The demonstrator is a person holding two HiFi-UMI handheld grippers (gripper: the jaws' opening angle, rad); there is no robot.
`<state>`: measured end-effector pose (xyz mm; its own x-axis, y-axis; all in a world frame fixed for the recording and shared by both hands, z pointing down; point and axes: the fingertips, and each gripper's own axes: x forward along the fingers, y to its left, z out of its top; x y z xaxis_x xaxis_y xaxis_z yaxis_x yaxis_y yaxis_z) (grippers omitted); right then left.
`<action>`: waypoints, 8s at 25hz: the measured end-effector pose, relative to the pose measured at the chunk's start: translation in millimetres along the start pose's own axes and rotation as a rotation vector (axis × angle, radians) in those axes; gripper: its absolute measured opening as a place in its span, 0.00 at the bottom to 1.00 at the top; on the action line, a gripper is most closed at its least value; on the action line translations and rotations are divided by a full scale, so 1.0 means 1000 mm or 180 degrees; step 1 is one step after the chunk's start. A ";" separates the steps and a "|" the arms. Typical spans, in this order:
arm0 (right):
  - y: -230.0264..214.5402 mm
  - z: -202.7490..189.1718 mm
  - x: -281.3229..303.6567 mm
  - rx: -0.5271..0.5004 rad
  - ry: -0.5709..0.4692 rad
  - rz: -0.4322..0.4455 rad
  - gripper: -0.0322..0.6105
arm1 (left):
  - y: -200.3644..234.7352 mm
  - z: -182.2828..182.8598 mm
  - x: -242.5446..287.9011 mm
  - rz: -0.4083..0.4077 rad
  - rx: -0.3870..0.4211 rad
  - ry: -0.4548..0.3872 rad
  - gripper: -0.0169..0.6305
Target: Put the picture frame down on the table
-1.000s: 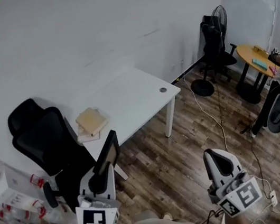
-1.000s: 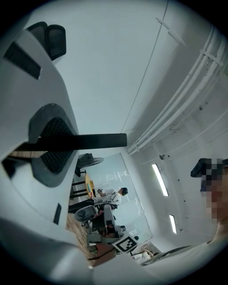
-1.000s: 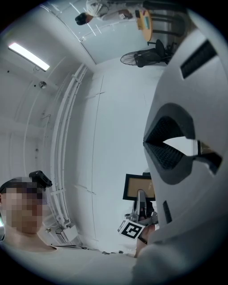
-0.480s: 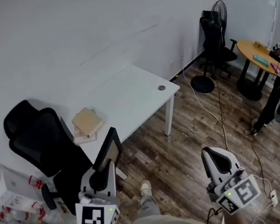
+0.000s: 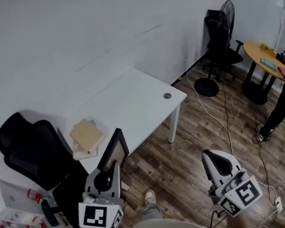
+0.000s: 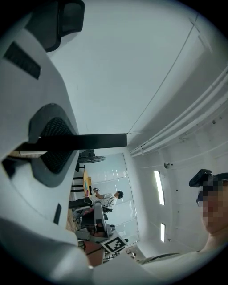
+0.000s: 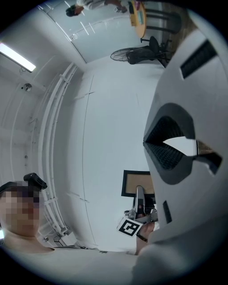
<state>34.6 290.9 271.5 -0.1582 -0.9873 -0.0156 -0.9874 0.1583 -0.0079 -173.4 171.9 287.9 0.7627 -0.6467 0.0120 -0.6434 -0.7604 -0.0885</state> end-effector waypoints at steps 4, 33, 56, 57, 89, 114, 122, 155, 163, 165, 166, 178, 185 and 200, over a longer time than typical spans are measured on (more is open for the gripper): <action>-0.007 -0.002 0.042 -0.0003 0.0089 0.0005 0.09 | 0.028 -0.011 0.035 -0.0079 -0.0140 0.0094 0.08; -0.050 -0.041 0.236 0.0097 0.0431 -0.0143 0.09 | 0.152 -0.075 0.192 -0.0443 -0.0552 0.0448 0.08; -0.223 -0.097 0.370 0.0526 0.0935 0.0422 0.09 | 0.148 -0.124 0.384 -0.0137 -0.1350 0.0897 0.08; -0.230 -0.099 0.380 0.0540 0.0959 0.0489 0.09 | 0.149 -0.130 0.395 -0.0110 -0.1417 0.0936 0.08; -0.286 -0.196 0.522 0.1139 0.1576 0.1256 0.09 | 0.175 -0.303 0.549 0.0123 -0.2774 0.1758 0.08; -0.279 -0.240 0.554 0.1459 0.1649 0.0977 0.09 | 0.177 -0.394 0.571 0.0240 -0.3364 0.2018 0.13; -0.273 -0.244 0.553 0.1460 0.1679 0.0989 0.09 | 0.188 -0.413 0.560 0.0597 -0.2267 0.2515 0.40; -0.244 -0.147 0.545 0.0872 0.1162 0.1208 0.09 | 0.228 -0.282 0.512 0.0720 -0.1676 0.1795 0.31; -0.246 -0.070 0.533 0.0602 0.0657 0.1229 0.09 | 0.222 -0.196 0.495 0.0482 -0.1002 0.1400 0.17; -0.245 -0.055 0.529 0.0508 0.0539 0.1224 0.09 | 0.221 -0.174 0.491 0.0441 -0.0850 0.1286 0.15; -0.244 -0.049 0.527 0.0476 0.0492 0.1218 0.09 | 0.220 -0.163 0.490 0.0423 -0.0776 0.1231 0.14; -0.231 -0.015 0.500 0.0242 0.0334 0.1402 0.09 | 0.199 -0.065 0.464 0.0212 -0.0488 0.0532 0.09; -0.218 -0.032 0.485 0.0205 0.0507 0.1461 0.09 | 0.189 -0.065 0.447 0.0161 -0.0393 0.0569 0.08; -0.222 -0.120 0.477 0.0124 0.1173 0.1409 0.09 | 0.176 -0.138 0.425 0.0260 -0.0631 0.1007 0.06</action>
<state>177.2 -216.4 386.2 -0.5563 -0.7654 0.3235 -0.8262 0.5512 -0.1168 27.9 -245.1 414.8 0.6701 -0.6686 0.3225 -0.7252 -0.6823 0.0922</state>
